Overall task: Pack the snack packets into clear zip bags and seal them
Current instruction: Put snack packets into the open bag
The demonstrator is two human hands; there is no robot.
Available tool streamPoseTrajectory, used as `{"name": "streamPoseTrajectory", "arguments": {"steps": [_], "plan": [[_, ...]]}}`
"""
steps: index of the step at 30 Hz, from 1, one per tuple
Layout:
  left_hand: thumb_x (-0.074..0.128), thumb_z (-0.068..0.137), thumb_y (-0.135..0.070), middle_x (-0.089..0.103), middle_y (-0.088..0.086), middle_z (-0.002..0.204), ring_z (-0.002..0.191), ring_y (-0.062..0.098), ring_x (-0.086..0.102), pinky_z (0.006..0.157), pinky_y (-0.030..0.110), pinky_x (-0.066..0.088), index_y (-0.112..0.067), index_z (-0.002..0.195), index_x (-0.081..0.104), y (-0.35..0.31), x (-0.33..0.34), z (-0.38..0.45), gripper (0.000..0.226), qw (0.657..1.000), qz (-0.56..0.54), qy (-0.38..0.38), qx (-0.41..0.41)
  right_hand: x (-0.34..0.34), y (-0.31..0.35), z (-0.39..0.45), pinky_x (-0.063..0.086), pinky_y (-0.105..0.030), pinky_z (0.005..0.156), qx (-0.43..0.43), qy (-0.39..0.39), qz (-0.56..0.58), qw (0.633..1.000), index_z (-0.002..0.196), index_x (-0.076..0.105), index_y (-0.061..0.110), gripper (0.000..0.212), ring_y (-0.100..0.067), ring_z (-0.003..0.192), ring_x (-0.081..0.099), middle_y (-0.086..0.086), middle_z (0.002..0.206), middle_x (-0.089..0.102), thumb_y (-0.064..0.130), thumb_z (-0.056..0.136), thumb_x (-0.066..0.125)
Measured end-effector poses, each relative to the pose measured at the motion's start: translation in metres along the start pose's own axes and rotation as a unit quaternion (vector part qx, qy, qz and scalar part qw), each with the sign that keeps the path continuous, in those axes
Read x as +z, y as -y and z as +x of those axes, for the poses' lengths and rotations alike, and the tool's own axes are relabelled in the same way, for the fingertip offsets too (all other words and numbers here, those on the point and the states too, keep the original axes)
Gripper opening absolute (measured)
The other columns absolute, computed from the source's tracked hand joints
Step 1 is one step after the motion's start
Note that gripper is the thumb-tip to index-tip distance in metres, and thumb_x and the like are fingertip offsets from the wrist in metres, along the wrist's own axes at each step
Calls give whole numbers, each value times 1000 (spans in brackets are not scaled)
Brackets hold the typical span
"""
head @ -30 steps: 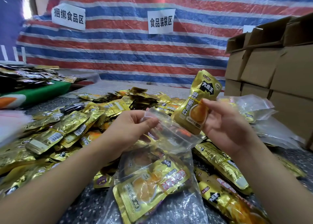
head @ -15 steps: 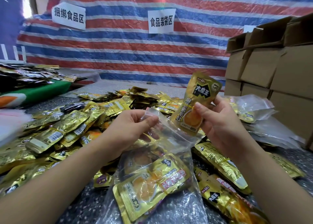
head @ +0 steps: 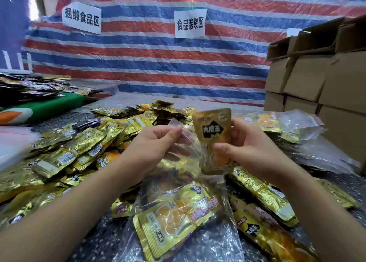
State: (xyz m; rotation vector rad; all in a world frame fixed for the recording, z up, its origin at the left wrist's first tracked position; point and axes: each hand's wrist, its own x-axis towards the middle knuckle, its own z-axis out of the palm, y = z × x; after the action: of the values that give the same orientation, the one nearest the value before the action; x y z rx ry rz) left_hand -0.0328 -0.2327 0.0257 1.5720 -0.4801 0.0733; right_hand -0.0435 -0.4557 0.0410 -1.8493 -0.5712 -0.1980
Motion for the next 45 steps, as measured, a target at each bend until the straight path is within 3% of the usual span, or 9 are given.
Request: {"name": "streamPoseTrajectory", "arguments": {"steps": [8, 12, 17, 22, 29, 34, 38, 41, 45], "plan": [[49, 80, -43, 76, 2, 74, 63, 9, 71, 57, 21, 56, -21, 72, 77, 3, 4, 3, 36, 1000, -5, -15, 16, 14, 2, -3, 56, -28, 72, -13, 56, 54, 997, 124, 60, 16, 37, -18, 89, 70, -6, 101, 74, 4, 89, 65], [48, 84, -41, 77, 7, 81, 70, 14, 73, 59, 22, 57, -10, 89, 73, 4, 2, 3, 41, 999, -22, -15, 37, 14, 5, -4, 58, -31, 72, -11, 37, -34, 999, 121, 61, 21, 30, -20, 91, 71, -2, 98, 73, 7, 94, 63], [44, 96, -34, 77, 7, 87, 81, 20, 75, 65, 25, 58, -11, 90, 72, 3, 2, 3, 37, 999, -6, 2, 50, 9, 12, -7, 53, -56, 73, -46, 26, -175, 983, 102, 65, 12, 10, -35, 75, 62, -18, 83, 64, 10, 92, 65], [47, 90, -37, 75, 4, 78, 72, 15, 72, 67, 24, 57, -17, 83, 74, 2, 5, -2, 34, 994, 63, 16, 91, 10, 15, -9, 46, -34, 59, -31, 99, -265, 959, 86, 64, 28, 8, -4, 60, 50, 9, 67, 57, 22, 92, 65], [47, 92, -53, 64, 32, 86, 80, 51, 60, 77, 64, 49, -2, 89, 69, 3, 5, -1, 55, 986, 126, -12, 112, 23, 10, -5, 54, -27, 60, -71, -43, -271, 959, 91, 68, 27, 16, -5, 65, 61, 11, 74, 65, 33, 81, 78], [48, 95, -37, 75, -3, 74, 69, 7, 71, 62, 25, 53, -19, 83, 74, 11, 14, -3, 34, 988, 140, -14, 66, 35, 7, -5, 42, -37, 55, -127, 58, -379, 915, 67, 60, 13, 39, -15, 57, 49, 1, 63, 54, 31, 101, 51], [43, 100, -41, 76, 8, 76, 63, 23, 71, 56, 29, 54, -12, 81, 73, 8, 4, 1, 45, 995, 31, -96, 2, 27, 6, -1, 42, -29, 58, -154, -145, -292, 933, 73, 62, 12, 34, -7, 66, 53, 3, 71, 59, 29, 98, 47], [43, 101, -38, 75, 5, 71, 56, 18, 67, 49, 23, 54, -21, 67, 75, 4, 1, 2, 50, 991, -38, -126, -5, 20, 4, 2, 47, -9, 61, -47, -227, -157, 960, 108, 61, 25, 34, 3, 88, 60, 12, 102, 63, 53, 89, 55], [44, 98, -40, 76, 8, 77, 62, 21, 73, 50, 28, 58, -20, 71, 75, 2, -1, 4, 45, 984, -103, -143, -24, 16, -7, 9, 56, -32, 86, 172, -103, 1, 980, 128, 57, 16, 85, -16, 101, 68, -2, 118, 67, 72, 64, 63]]}}
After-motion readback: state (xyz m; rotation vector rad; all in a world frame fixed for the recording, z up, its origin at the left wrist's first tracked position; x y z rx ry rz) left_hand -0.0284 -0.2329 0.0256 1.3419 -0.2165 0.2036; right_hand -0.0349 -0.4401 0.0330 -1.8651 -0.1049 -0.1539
